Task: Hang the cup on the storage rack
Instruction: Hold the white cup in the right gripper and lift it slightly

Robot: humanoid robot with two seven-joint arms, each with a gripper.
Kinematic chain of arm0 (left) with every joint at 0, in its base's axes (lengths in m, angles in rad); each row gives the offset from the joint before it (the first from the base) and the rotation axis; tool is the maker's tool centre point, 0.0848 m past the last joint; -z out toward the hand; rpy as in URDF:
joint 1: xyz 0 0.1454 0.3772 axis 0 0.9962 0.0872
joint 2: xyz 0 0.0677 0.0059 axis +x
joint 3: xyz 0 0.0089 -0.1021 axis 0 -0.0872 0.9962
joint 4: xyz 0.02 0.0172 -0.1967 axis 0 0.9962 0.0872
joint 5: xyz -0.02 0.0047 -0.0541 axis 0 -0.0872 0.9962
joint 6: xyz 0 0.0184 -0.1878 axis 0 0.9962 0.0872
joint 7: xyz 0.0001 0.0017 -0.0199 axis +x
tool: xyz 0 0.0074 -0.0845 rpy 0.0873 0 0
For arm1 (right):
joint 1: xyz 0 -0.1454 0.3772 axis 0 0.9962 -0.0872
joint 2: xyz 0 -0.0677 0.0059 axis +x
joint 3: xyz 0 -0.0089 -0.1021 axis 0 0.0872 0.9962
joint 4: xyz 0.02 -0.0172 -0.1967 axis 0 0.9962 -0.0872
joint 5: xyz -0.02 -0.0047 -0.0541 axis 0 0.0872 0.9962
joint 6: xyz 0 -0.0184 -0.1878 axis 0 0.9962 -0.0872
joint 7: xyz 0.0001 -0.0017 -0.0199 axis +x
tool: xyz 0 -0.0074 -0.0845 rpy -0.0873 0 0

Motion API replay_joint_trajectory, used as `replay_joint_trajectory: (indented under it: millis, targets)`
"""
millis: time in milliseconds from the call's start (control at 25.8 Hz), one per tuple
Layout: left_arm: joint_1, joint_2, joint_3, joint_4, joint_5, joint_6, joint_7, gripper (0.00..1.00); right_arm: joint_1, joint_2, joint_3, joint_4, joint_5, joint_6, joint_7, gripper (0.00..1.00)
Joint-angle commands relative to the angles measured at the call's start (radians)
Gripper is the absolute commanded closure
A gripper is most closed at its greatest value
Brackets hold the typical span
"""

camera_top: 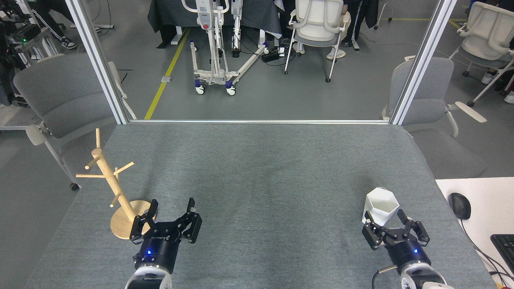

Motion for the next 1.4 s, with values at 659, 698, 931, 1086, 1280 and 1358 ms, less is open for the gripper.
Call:
replay_joint_trajectory:
  millis: [659, 698, 931, 1086, 1280, 1358]
  targets:
    - [0.0, 0.003, 0.0, 0.019, 0.0, -0.001, -0.001, 0.0, -0.034, -0.004, -0.003, 0.043, 0.002, 0.0, -0.002, 0.0]
    - [0.0, 0.003, 0.0, 0.024, -0.001, -0.003, -0.001, 0.0, -0.036, -0.004, -0.003, 0.046, 0.002, 0.0, -0.002, 0.0]
    - [0.0, 0.003, 0.0, 0.03, -0.001, -0.003, -0.001, 0.0, -0.054, -0.003, -0.003, 0.057, 0.014, 0.0, -0.002, 0.0]
    - [0.0, 0.003, 0.0, 0.03, -0.001, -0.003, -0.001, 0.0, -0.077, -0.009, -0.001, 0.095, 0.017, 0.0, -0.002, 0.0]
    - [0.0, 0.003, 0.0, 0.03, -0.001, -0.003, -0.001, 0.0, -0.112, -0.006, -0.001, 0.13, 0.019, 0.002, -0.002, 0.0]
    - [0.001, 0.003, 0.0, 0.03, -0.001, -0.003, -0.001, 0.0, -0.114, -0.006, -0.001, 0.133, 0.019, 0.0, -0.002, 0.0]
